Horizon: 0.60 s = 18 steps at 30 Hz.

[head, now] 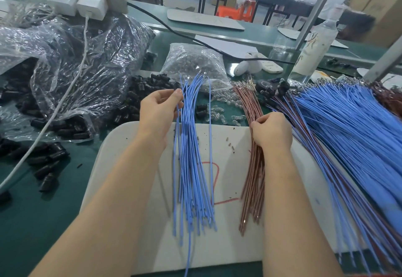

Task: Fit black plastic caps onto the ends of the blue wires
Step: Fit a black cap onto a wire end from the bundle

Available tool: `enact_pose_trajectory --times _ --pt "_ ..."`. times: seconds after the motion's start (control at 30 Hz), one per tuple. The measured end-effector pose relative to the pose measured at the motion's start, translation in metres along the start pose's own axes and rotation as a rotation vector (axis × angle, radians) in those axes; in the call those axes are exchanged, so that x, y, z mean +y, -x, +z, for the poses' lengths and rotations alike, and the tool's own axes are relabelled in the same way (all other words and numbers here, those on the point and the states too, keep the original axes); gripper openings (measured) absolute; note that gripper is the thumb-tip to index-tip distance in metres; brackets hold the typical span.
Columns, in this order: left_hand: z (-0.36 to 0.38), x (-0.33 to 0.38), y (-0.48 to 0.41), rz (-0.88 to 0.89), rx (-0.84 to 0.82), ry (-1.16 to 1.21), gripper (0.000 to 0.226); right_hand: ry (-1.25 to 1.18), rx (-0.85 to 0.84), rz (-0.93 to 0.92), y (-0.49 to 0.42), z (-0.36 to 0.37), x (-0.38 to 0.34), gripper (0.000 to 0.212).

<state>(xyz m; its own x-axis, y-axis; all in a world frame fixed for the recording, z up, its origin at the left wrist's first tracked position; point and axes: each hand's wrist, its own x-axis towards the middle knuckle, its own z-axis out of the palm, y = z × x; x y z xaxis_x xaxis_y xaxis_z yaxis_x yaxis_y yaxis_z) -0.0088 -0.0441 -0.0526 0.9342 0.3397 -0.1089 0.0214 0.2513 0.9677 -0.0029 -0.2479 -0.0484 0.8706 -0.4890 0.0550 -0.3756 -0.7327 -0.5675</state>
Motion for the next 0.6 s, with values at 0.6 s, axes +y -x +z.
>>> enact_pose_trajectory --times 0.6 --pt "0.012 0.0 0.021 -0.075 -0.808 -0.086 0.01 -1.581 0.043 0.057 0.017 -0.014 -0.023 0.008"
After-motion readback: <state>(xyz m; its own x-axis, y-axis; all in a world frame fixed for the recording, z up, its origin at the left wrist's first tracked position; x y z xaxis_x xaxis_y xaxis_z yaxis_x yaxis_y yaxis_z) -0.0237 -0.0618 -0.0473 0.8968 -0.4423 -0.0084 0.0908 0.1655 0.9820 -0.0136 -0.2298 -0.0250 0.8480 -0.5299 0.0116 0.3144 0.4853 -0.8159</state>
